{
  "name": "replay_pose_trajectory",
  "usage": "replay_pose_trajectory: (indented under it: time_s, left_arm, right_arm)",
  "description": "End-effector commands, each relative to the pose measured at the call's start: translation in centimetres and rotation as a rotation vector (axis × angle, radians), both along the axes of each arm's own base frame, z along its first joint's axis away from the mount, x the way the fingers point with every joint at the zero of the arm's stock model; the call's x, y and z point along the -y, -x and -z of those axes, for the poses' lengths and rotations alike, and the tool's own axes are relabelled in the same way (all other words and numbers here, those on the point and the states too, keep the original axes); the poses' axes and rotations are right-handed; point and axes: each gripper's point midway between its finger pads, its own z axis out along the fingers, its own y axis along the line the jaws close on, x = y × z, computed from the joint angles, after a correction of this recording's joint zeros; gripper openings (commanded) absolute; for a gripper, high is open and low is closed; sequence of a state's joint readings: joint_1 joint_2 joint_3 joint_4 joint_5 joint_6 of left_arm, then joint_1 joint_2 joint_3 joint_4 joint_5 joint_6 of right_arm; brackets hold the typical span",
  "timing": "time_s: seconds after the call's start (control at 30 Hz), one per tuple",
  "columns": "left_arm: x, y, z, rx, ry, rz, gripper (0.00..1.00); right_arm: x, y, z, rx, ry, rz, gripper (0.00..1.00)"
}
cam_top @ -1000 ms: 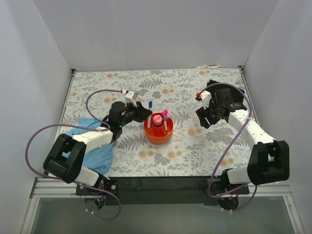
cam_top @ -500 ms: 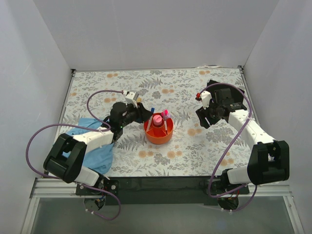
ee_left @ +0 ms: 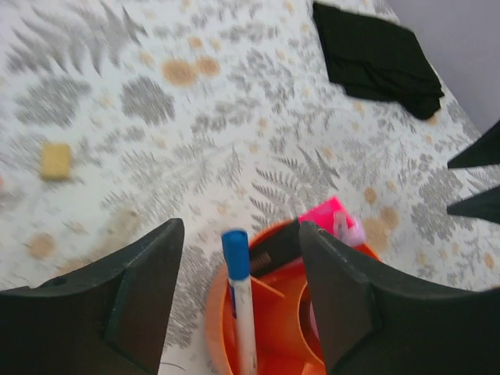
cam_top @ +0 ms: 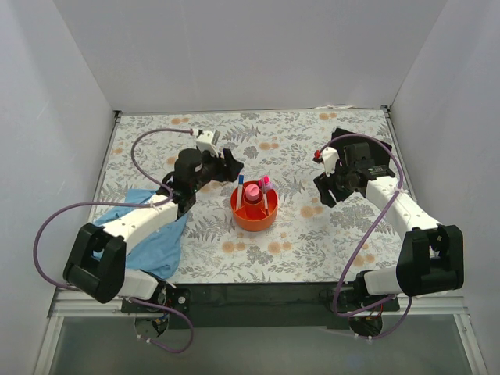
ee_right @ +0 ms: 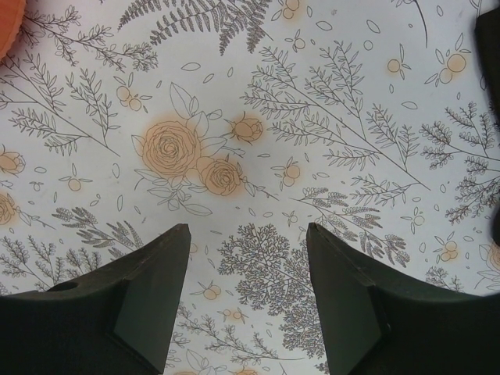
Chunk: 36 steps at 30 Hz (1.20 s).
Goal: Sort the stationery into containers
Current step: Place the pen in the storage box, then pick up the pen from the center of the board.
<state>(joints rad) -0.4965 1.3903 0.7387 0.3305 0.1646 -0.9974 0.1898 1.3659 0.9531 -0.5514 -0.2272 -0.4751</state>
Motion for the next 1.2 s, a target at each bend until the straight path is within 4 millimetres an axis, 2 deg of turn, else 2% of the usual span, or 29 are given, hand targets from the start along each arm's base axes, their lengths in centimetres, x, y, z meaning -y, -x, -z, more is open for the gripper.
replay_pose_trajectory:
  time_s: [0.0,0.1,0.13,0.2,0.23,0.27,0.3,0.33,0.37,0.4,0.43,0.47,0.5,0.57,0.6,0.63,0.73,0.93,1.17]
  left_arm:
    - [-4.5,-3.4,-9.6,0.236,-0.105,-0.183,0.63]
    - [-6.3,-4.6,-9.0,0.217,-0.252,-0.181,0.64]
    - [-6.5,-5.1,-7.4,0.177,-0.297,-0.169,0.65]
    - [-8.2,-5.8,-5.5,0.101,-0.405,-0.156,0.65]
    - [-7.7,-5.7,-4.4,0.061,-0.411,-0.089,0.64]
    - [-8.2,-5.8,-1.7,-0.029,-0.456,-0.061,0.62]
    - [-8.8,-6.8,-1.9,-0.038,-0.469,-0.050,0.62]
    - [-8.8,-7.2,-1.1,-0.070,-0.491,-0.024,0.61]
    - [-9.2,-7.0,3.0,-0.209,-0.538,0.016,0.58]
    - [-9.5,-8.4,2.4,-0.207,-0.547,0.021,0.58]
    - [-9.9,-8.7,3.3,-0.249,-0.562,0.024,0.56]
    - [-10.1,-8.8,5.4,-0.313,-0.566,0.051,0.54]
    - [-10.6,-9.8,5.1,-0.289,-0.578,0.057,0.54]
    - [-10.9,-10.5,5.8,-0.289,-0.608,0.065,0.54]
    - [-11.1,-10.7,7.0,-0.316,-0.619,0.074,0.54]
    - [-11.2,-11.4,6.5,-0.307,-0.618,0.075,0.54]
    - [-11.4,-11.6,7.3,-0.335,-0.619,0.091,0.53]
    - [-11.6,-10.4,9.7,-0.412,-0.630,0.131,0.52]
    - [-12.6,-11.1,12.1,-0.455,-0.638,0.118,0.47]
  right_arm:
    - [-0.3,-0.3,0.0,0.008,-0.025,-0.007,0.70]
    - [-0.7,-0.6,0.2,0.010,-0.045,-0.007,0.70]
    - [-1.0,-0.8,0.0,0.014,-0.056,-0.014,0.70]
    - [-1.2,-1.0,0.1,0.010,-0.062,-0.019,0.70]
    - [-1.3,-1.3,-0.2,0.016,-0.066,-0.020,0.70]
    - [-1.3,-1.5,-0.1,0.015,-0.066,-0.022,0.70]
    - [-1.4,-1.5,-0.2,0.014,-0.069,-0.023,0.70]
    - [-1.4,-1.6,-0.2,0.016,-0.071,-0.026,0.70]
    - [-1.5,-1.6,-0.3,0.015,-0.073,-0.029,0.70]
    - [-1.6,-1.7,-0.3,0.017,-0.077,-0.029,0.70]
    - [-1.6,-1.7,-0.3,0.018,-0.080,-0.030,0.70]
    - [-1.6,-1.6,-0.3,0.017,-0.082,-0.029,0.70]
    - [-1.6,-1.5,-0.2,0.015,-0.082,-0.029,0.70]
    - [-1.6,-1.1,0.0,0.010,-0.087,-0.028,0.70]
    - [-1.6,-1.0,0.2,0.006,-0.084,-0.027,0.71]
    - [-1.6,-0.8,0.1,0.008,-0.087,-0.027,0.70]
    - [-1.5,-0.2,0.5,-0.002,-0.084,-0.026,0.71]
    - [-1.4,0.1,1.0,-0.011,-0.085,-0.024,0.70]
    - [-1.4,-0.6,1.0,-0.010,-0.079,-0.020,0.71]
